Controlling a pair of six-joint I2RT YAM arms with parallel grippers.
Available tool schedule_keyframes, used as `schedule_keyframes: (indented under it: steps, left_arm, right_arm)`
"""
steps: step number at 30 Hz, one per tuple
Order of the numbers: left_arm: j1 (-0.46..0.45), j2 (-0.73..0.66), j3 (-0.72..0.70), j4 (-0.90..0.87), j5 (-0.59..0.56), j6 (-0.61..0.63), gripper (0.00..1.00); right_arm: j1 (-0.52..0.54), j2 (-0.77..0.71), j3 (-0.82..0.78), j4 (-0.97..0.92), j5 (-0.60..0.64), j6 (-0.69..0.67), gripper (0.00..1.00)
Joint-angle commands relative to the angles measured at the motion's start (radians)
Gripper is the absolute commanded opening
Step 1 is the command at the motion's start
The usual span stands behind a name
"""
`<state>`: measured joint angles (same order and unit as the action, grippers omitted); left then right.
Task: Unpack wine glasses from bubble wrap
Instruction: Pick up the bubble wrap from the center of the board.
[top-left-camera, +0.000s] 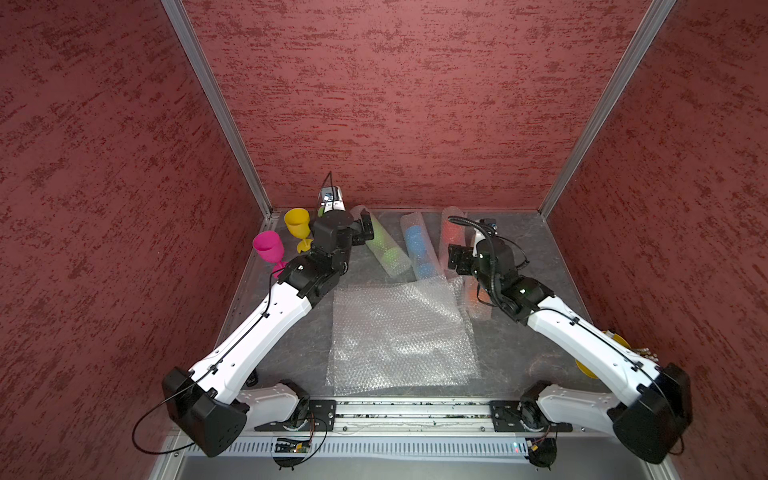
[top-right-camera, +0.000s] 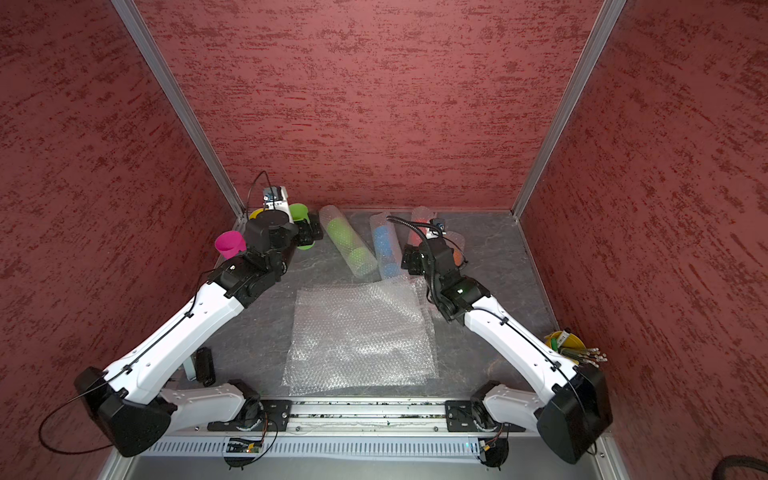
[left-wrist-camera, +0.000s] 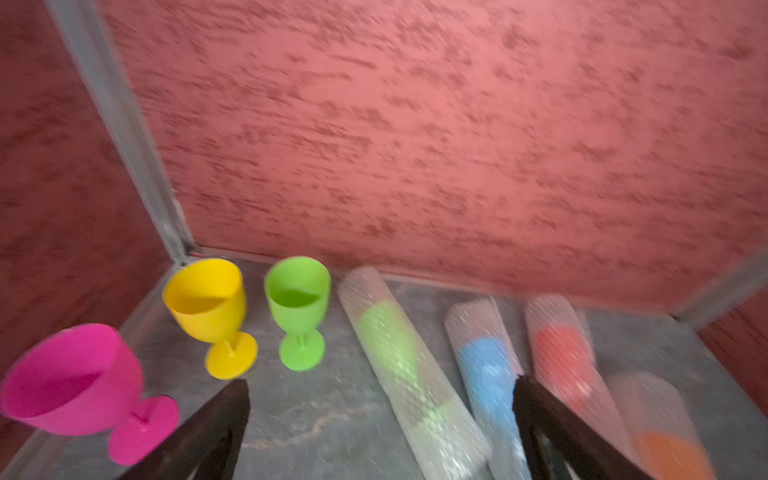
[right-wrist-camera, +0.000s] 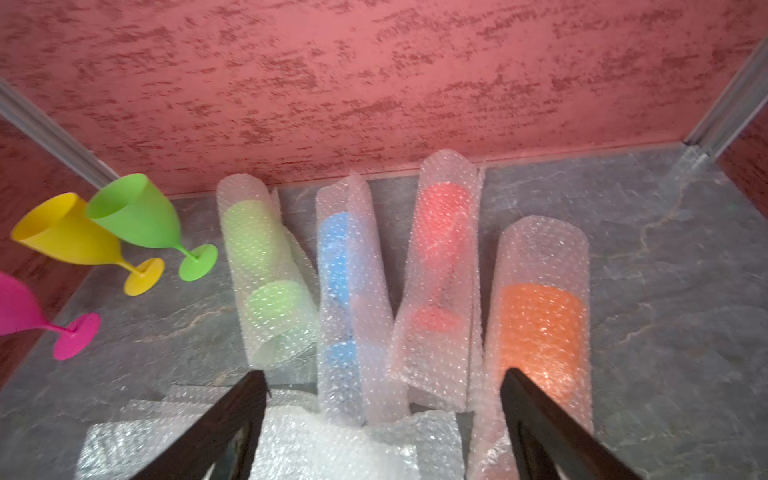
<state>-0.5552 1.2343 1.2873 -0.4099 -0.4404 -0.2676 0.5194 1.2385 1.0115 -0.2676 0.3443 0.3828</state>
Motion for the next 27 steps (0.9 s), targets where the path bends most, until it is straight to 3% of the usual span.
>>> schedule_keyframes:
  steps: [1,5,11,21,27]
  left_arm:
    - [0.005,-0.067,-0.079,-0.216,0.402,-0.128,1.00]
    - [-0.010,-0.215,-0.257,-0.125,0.514,-0.200,1.00]
    - [-0.059,-0.118,-0.178,-0.260,0.554,-0.121,1.00]
    - [-0.076,-0.167,-0.316,-0.128,0.558,-0.094,1.00]
    - [-0.077,-0.179,-0.317,-0.131,0.571,-0.096,1.00]
  right_arm:
    - [-0.075,0.044,0.019,-0.071,-0.022,0.036,0.97]
    - [-0.185,0.105,0.002,-0.038,-0.045,0.072,0.99]
    - [-0.286,0.296,0.065,-0.038,-0.074,0.038,0.99]
    - [-0.408,0.564,0.184,-0.092,-0.272,0.008,0.99]
    - [-0.425,0.670,0.232,-0.072,-0.315,-0.006,0.97]
